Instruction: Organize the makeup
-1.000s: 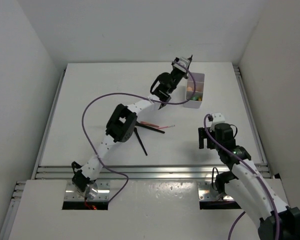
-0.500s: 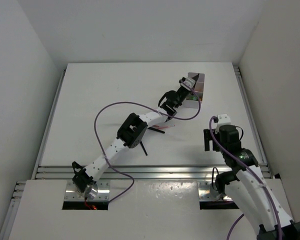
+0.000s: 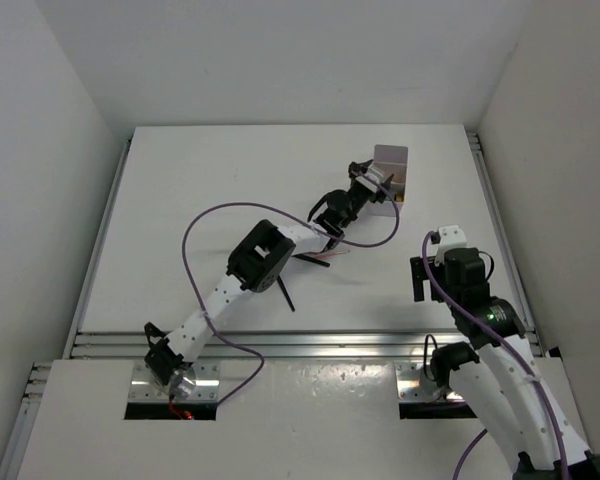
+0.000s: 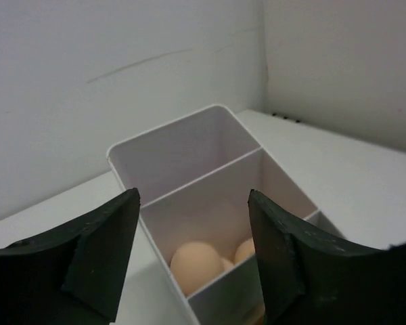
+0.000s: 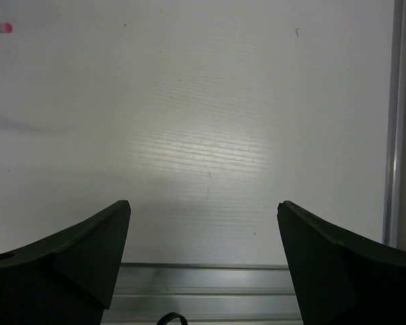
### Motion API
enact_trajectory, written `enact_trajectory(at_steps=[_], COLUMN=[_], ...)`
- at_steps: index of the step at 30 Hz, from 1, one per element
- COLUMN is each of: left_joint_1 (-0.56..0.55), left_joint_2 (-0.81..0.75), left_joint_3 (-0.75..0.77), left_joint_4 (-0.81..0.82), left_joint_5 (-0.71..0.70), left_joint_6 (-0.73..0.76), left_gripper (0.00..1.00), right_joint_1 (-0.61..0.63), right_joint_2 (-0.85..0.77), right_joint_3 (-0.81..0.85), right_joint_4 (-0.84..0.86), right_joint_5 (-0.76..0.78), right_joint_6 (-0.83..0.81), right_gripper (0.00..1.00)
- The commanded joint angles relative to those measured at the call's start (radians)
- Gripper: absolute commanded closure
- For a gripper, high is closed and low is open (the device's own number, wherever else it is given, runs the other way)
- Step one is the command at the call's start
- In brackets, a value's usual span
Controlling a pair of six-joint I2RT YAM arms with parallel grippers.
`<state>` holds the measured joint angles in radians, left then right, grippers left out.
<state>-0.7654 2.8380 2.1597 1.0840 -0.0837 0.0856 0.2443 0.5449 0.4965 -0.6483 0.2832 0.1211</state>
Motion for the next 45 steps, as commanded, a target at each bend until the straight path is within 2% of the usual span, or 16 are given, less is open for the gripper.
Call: enact_trajectory(at_steps=[1, 5, 8, 11, 14, 16, 17, 18, 20, 21, 24, 25, 28, 31, 35, 45], left_joint_1=[-0.002, 0.008, 0.041, 0.078, 0.136, 0.208, 0.236, 0.265, 0.352, 0.383, 0.501, 0.520, 0.589, 0.632, 0.685, 0.739], left_joint_2=[-0.231, -0.409, -0.527, -0.718, -0.923, -1.084, -1.142, -1.207, -1.418, -1.496, -1.772, -1.825, -1.971, -2.042, -2.069, -2.020], left_joint_3=[-0.132, -0.161, -0.176, -0.245, -0.322, -0.392, -0.432, -0.481, -0.682, -0.758, -1.094, -1.139, -1.272, -1.354, -1.422, -1.443], left_joint_4=[0.071, -0.123, -0.277, -0.502, -0.688, -0.898, -0.956, -1.049, -1.108, -1.140, -1.232, -1.272, -1.416, -1.432, -1.421, -1.362], left_joint_5=[0.028, 0.053, 0.078, 0.102, 0.124, 0.124, 0.115, 0.093, 0.006, -0.025, -0.169, -0.256, -0.378, -0.378, -0.335, -0.289], left_joint_6=[0.071, 0.040, 0.000, 0.000, -0.043, -0.089, -0.098, -0.098, -0.107, -0.075, -0.024, -0.024, -0.123, -0.206, -0.299, -0.280], left_gripper=[0.27, 0.24, 0.21, 0.20, 0.20, 0.20, 0.20, 0.20, 0.20, 0.20, 0.18, 0.17, 0.16, 0.16, 0.16, 0.16], right_joint_1=[0.003, -0.002, 0.003, 0.007, 0.044, 0.142, 0.180, 0.298, 0.370, 0.462, 0.560, 0.573, 0.622, 0.665, 0.693, 0.708], right_joint_2=[0.030, 0.095, 0.150, 0.216, 0.306, 0.398, 0.476, 0.518, 0.698, 0.740, 0.973, 1.103, 1.278, 1.407, 1.483, 1.638], right_joint_3=[0.091, 0.158, 0.214, 0.200, 0.177, 0.197, 0.232, 0.281, 0.341, 0.443, 0.624, 0.657, 0.815, 0.941, 0.959, 0.993], right_joint_4=[-0.014, -0.043, -0.037, 0.088, 0.239, 0.275, 0.297, 0.297, 0.288, 0.288, 0.259, 0.248, 0.181, 0.150, 0.157, 0.217], right_joint_5=[-0.018, -0.104, -0.272, -0.549, -0.639, -0.615, -0.525, -0.491, -0.402, -0.391, -0.362, -0.363, -0.291, -0.228, -0.188, -0.119], right_joint_6=[-0.046, -0.104, -0.155, -0.129, -0.081, -0.072, -0.071, -0.070, -0.057, -0.052, -0.005, 0.008, 0.051, 0.055, 0.113, 0.141], right_gripper=[0.09, 0.09, 0.11, 0.12, 0.16, 0.18, 0.20, 0.22, 0.22, 0.22, 0.22, 0.22, 0.23, 0.24, 0.24, 0.35])
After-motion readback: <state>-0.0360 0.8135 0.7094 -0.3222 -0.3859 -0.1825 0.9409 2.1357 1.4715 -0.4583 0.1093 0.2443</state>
